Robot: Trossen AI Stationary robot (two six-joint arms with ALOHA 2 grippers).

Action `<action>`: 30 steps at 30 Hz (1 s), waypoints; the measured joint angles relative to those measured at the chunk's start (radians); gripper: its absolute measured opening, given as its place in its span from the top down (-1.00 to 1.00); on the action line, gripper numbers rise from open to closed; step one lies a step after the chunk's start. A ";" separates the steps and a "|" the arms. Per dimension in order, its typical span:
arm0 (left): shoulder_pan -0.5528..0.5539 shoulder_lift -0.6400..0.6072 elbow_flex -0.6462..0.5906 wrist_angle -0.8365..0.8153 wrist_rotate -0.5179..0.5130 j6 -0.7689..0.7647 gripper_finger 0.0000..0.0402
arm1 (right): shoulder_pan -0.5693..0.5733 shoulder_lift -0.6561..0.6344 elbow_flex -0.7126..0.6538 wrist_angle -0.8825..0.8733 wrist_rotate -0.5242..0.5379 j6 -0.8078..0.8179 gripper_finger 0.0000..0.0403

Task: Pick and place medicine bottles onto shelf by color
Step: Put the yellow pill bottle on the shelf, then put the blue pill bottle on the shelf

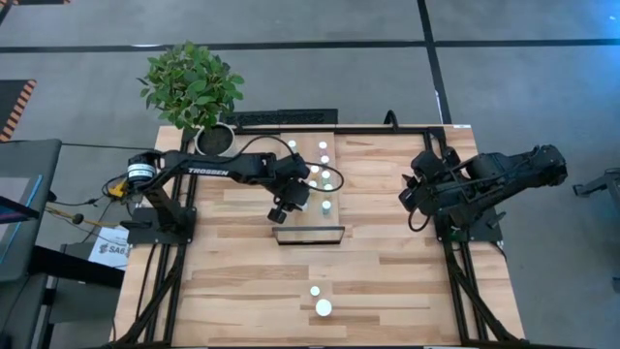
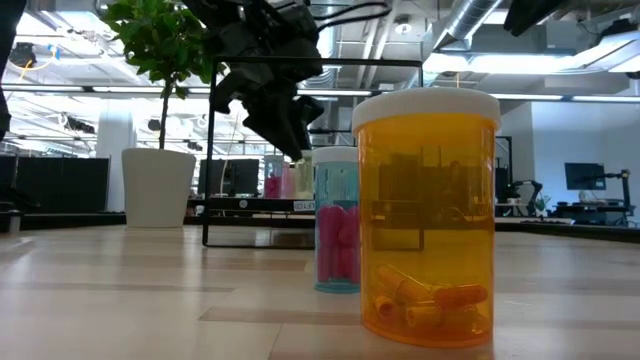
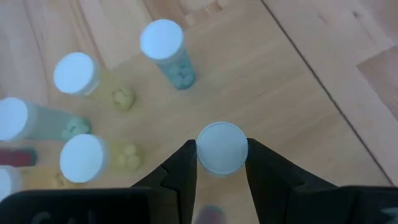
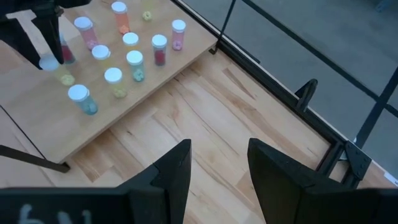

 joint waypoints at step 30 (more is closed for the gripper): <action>-0.001 0.003 0.019 0.028 -0.054 -0.126 0.22 | 0.000 0.000 0.000 0.006 -0.002 0.000 0.11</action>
